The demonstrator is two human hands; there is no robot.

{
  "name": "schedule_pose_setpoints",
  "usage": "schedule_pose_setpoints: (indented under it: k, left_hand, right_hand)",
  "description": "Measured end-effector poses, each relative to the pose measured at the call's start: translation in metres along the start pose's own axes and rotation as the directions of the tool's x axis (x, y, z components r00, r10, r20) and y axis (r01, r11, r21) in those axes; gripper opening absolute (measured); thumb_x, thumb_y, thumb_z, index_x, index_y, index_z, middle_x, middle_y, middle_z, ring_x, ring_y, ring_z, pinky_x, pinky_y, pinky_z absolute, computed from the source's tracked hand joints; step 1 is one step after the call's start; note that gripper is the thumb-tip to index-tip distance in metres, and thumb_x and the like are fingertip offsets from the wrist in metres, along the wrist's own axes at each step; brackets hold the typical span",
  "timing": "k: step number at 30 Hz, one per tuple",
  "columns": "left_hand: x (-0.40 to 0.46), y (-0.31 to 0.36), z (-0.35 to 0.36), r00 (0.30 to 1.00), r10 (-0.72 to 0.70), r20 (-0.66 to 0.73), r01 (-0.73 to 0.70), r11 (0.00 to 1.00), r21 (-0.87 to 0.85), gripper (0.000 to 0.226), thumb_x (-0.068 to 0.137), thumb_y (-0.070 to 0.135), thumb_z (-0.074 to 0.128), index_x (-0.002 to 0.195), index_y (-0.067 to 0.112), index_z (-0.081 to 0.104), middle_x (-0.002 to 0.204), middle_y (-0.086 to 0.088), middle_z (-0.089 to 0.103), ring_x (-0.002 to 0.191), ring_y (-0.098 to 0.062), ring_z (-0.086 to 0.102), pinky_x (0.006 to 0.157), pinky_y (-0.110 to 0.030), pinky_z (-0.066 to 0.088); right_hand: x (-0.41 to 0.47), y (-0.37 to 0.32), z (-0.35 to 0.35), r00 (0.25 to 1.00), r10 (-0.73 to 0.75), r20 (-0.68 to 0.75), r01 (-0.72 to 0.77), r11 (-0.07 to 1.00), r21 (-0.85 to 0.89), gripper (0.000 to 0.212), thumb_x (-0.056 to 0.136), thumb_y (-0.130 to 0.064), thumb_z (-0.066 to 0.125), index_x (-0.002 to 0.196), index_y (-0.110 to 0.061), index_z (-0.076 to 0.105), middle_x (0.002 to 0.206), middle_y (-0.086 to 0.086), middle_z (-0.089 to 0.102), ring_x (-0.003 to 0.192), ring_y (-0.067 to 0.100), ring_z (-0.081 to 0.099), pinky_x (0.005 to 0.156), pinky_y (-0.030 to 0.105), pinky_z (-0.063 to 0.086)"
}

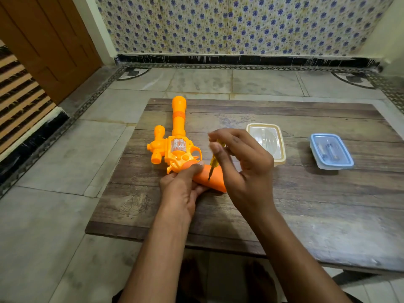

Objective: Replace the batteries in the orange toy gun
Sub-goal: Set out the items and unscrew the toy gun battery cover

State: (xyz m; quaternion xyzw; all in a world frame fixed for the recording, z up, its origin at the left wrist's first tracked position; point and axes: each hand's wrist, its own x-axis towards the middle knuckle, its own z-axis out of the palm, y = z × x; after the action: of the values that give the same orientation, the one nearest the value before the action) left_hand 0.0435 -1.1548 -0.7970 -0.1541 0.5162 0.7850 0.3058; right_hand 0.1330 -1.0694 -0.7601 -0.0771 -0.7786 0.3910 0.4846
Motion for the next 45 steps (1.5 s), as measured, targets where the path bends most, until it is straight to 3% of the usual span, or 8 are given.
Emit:
schedule_pose_setpoints:
  k: [6, 12, 18, 23, 27, 37, 42, 45]
  left_hand:
    - [0.0010, -0.0004, -0.0010, 1.000, 0.007, 0.008, -0.007, 1.000, 0.007, 0.027, 0.083, -0.008, 0.073, 0.103, 0.008, 0.066, 0.105, -0.020, 0.074, 0.098, -0.034, 0.072, 0.066, -0.052, 0.063]
    - [0.0003, -0.0004, -0.0006, 1.000, 0.004, 0.005, -0.004, 1.000, -0.002, 0.025, 0.085, -0.009, 0.070, 0.104, 0.007, 0.065, 0.105, -0.021, 0.072, 0.095, -0.034, 0.071, 0.053, -0.046, 0.062]
    - [0.0023, -0.0015, -0.0007, 1.000, -0.001, -0.007, 0.001, 1.000, 0.010, 0.031, 0.084, -0.008, 0.071, 0.111, 0.007, 0.066, 0.111, -0.021, 0.072, 0.104, -0.036, 0.071, 0.060, -0.048, 0.064]
    - [0.0012, -0.0016, -0.0007, 1.000, 0.004, -0.001, -0.004, 1.000, 0.010, 0.026, 0.085, -0.009, 0.070, 0.107, 0.005, 0.066, 0.109, -0.023, 0.072, 0.102, -0.037, 0.071, 0.058, -0.047, 0.063]
    - [0.0018, -0.0018, -0.0012, 1.000, -0.008, -0.015, 0.008, 1.000, 0.011, 0.038, 0.084, -0.007, 0.072, 0.120, 0.002, 0.064, 0.114, -0.024, 0.071, 0.104, -0.038, 0.070, 0.056, -0.045, 0.063]
    - [0.0010, -0.0027, -0.0011, 1.000, 0.022, -0.002, -0.022, 1.000, 0.021, 0.034, 0.085, -0.008, 0.070, 0.118, 0.002, 0.065, 0.110, -0.022, 0.072, 0.103, -0.036, 0.071, 0.056, -0.046, 0.063]
    - [-0.0009, -0.0019, 0.0004, 0.999, 0.029, 0.013, -0.030, 1.000, 0.004, 0.026, 0.087, -0.009, 0.068, 0.110, 0.003, 0.065, 0.099, -0.019, 0.073, 0.090, -0.032, 0.072, 0.051, -0.042, 0.061]
    - [0.0003, -0.0023, -0.0002, 1.000, 0.016, 0.011, -0.016, 1.000, 0.015, 0.024, 0.086, -0.007, 0.070, 0.107, 0.005, 0.066, 0.102, -0.019, 0.073, 0.096, -0.033, 0.072, 0.051, -0.042, 0.061]
  right_hand:
    - [0.0012, 0.0012, -0.0002, 1.000, -0.006, 0.019, 0.006, 1.000, 0.008, 0.029, 0.093, 0.005, 0.065, 0.120, -0.001, 0.073, 0.101, 0.009, 0.072, 0.096, 0.016, 0.070, 0.082, 0.029, 0.056]
    - [0.0010, 0.0003, 0.0011, 1.000, -0.026, 0.006, 0.027, 0.999, -0.023, 0.021, 0.091, -0.001, 0.072, 0.112, -0.002, 0.076, 0.098, 0.011, 0.065, 0.092, 0.018, 0.067, 0.079, 0.026, 0.053]
    - [0.0004, 0.0018, -0.0006, 1.000, -0.003, 0.029, 0.002, 0.999, 0.042, 0.026, 0.095, 0.004, 0.064, 0.119, 0.000, 0.073, 0.106, 0.009, 0.073, 0.100, 0.017, 0.071, 0.083, 0.037, 0.058]
    - [0.0009, 0.0000, 0.0011, 1.000, -0.020, 0.022, 0.020, 1.000, -0.020, 0.028, 0.090, 0.005, 0.072, 0.116, -0.003, 0.075, 0.099, 0.009, 0.066, 0.092, 0.013, 0.066, 0.079, 0.022, 0.053]
    - [0.0005, 0.0014, -0.0020, 0.998, 0.003, 0.066, -0.006, 0.999, 0.046, 0.032, 0.092, 0.010, 0.061, 0.121, 0.000, 0.071, 0.109, 0.009, 0.071, 0.100, 0.017, 0.071, 0.084, 0.036, 0.058]
    - [0.0014, 0.0034, -0.0046, 0.999, 0.003, 0.050, -0.005, 0.999, 0.054, 0.035, 0.091, 0.012, 0.061, 0.122, 0.001, 0.071, 0.109, 0.010, 0.072, 0.100, 0.018, 0.072, 0.084, 0.039, 0.059]
    - [0.0022, -0.0010, -0.0013, 0.999, -0.033, 0.000, 0.033, 0.999, -0.040, 0.023, 0.088, 0.005, 0.074, 0.110, -0.001, 0.076, 0.098, 0.012, 0.063, 0.092, 0.004, 0.062, 0.081, 0.013, 0.048]
    - [0.0027, 0.0009, -0.0017, 0.999, -0.035, 0.030, 0.035, 0.999, 0.000, 0.037, 0.087, 0.017, 0.066, 0.120, 0.002, 0.072, 0.104, 0.012, 0.069, 0.096, 0.008, 0.069, 0.085, 0.016, 0.052]
